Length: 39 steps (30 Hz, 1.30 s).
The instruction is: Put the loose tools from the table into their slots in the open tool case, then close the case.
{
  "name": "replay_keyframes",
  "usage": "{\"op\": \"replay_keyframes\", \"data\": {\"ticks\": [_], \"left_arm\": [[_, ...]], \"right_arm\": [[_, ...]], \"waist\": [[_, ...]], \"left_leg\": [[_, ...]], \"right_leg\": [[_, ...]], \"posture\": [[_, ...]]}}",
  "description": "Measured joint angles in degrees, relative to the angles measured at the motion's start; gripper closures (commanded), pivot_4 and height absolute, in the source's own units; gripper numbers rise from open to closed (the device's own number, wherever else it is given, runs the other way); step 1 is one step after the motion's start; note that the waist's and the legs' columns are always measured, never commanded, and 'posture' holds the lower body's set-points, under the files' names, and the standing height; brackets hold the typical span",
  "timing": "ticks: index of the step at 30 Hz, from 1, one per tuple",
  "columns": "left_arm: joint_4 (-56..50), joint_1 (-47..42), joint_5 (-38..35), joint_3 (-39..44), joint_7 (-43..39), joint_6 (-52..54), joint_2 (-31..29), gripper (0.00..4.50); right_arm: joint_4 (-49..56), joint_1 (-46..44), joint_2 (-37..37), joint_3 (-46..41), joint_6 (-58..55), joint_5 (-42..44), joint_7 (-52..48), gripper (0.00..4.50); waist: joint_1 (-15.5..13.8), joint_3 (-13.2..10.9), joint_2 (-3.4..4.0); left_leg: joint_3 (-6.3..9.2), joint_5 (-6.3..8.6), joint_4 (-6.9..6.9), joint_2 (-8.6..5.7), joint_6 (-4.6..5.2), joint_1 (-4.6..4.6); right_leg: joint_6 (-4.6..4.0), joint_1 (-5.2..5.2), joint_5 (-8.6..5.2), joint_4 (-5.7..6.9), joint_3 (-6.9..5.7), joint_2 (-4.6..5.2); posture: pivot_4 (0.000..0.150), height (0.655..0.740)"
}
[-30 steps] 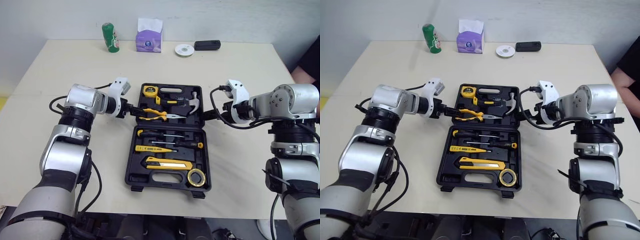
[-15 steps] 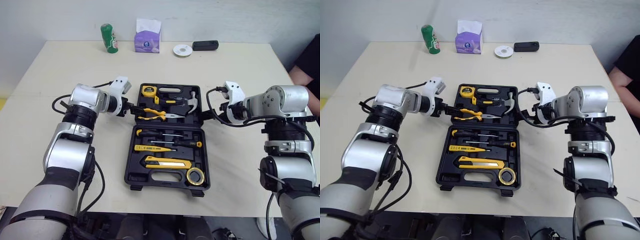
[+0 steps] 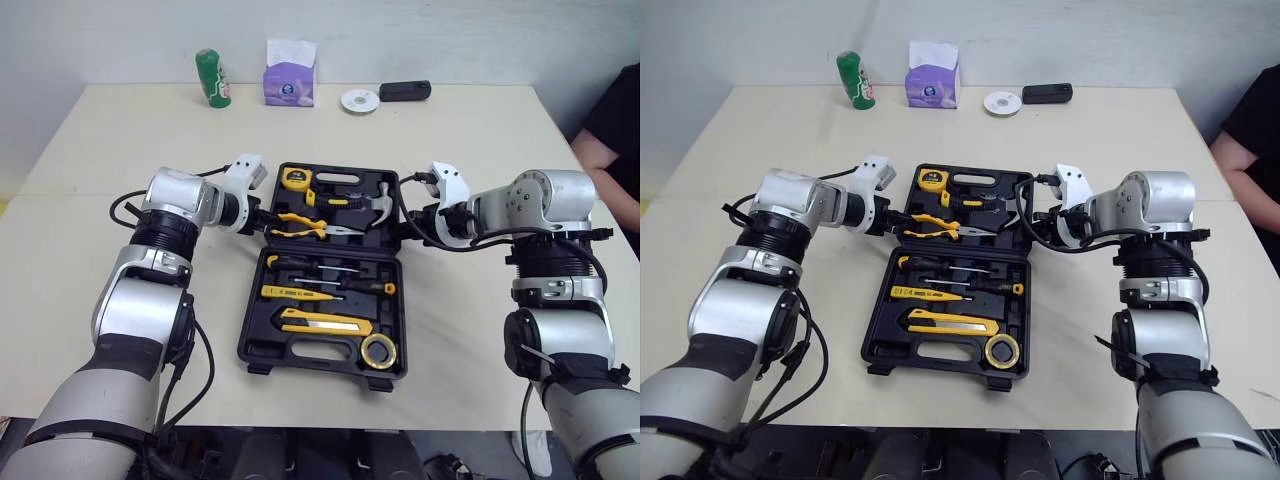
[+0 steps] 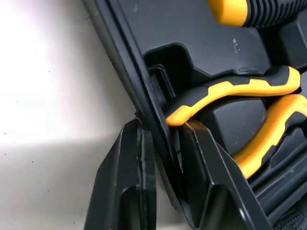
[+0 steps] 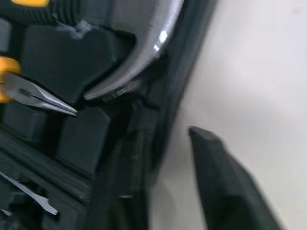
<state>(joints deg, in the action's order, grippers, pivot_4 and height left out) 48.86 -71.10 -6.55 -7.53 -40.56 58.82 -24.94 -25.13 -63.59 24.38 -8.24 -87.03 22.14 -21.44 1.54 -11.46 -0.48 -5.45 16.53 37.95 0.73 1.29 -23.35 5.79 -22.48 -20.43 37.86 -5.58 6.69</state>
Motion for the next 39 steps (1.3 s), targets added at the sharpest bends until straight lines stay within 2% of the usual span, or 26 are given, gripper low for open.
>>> {"op": "replay_keyframes", "data": {"ticks": [10,14,17,24,28,33,39], "left_arm": [[-3.32,2.23,-0.44,5.04,3.13,0.87,0.94,4.14],[-6.22,5.07,-1.02,8.58,5.10,-4.24,2.00,4.14],[-8.41,7.04,-2.19,10.92,6.72,-8.34,3.12,4.18],[-12.54,12.83,-4.79,14.26,9.03,-21.53,4.80,4.31],[-15.85,17.06,-6.94,15.34,9.80,-28.83,6.05,4.48],[-17.11,22.19,-7.45,15.31,10.40,-42.43,7.11,4.49],[-17.16,28.56,-4.14,12.76,10.34,-62.93,7.27,4.49]], "right_arm": [[0.59,0.65,-3.65,-7.65,2.51,-0.49,5.87,4.50],[5.35,3.65,-2.98,-4.33,8.13,-0.69,4.39,4.50],[10.45,7.14,-0.52,1.31,14.81,-1.42,1.93,4.50],[17.74,16.97,0.29,5.45,36.04,-4.73,0.40,4.50],[19.07,23.71,1.70,9.42,54.48,-9.95,0.45,4.50],[16.03,30.05,3.18,13.00,79.47,-17.84,2.04,4.50],[9.37,35.49,6.95,16.13,105.35,-29.51,8.36,4.50]], "waist": [[0.03,0.00,0.00],[0.04,0.00,0.00],[0.00,0.00,0.00],[0.08,-0.01,-0.01],[0.04,-0.01,-0.01],[0.02,-0.01,-0.02],[0.07,-0.01,-0.02]], "left_leg": [[-0.01,0.00,0.01,-0.01,0.00,-0.03],[-0.02,0.00,0.02,-0.02,0.00,-0.17],[0.00,0.00,0.04,-0.03,0.00,-0.27],[-0.05,0.00,0.05,-0.02,0.00,-0.31],[-0.04,0.00,0.07,-0.01,0.01,-0.31],[-0.03,-0.01,0.12,-0.02,0.03,-0.31],[-0.03,-0.02,0.12,0.00,0.04,-0.28]], "right_leg": [[0.00,-0.07,0.00,0.03,0.21,0.00],[0.00,-0.20,0.00,0.03,0.43,0.00],[0.00,-0.26,0.00,0.01,0.43,0.00],[0.00,-0.32,0.00,0.00,0.22,-0.03],[0.00,-0.31,0.00,-0.02,0.14,0.00],[0.01,-0.29,0.01,-0.01,0.07,0.02],[0.01,-0.25,0.01,-0.02,-0.02,0.06]], "posture": [[0.150,0.7400],[0.150,0.7400],[0.150,0.7400],[0.150,0.7400],[0.150,0.7400],[0.150,0.7400],[0.150,0.7400]]}}
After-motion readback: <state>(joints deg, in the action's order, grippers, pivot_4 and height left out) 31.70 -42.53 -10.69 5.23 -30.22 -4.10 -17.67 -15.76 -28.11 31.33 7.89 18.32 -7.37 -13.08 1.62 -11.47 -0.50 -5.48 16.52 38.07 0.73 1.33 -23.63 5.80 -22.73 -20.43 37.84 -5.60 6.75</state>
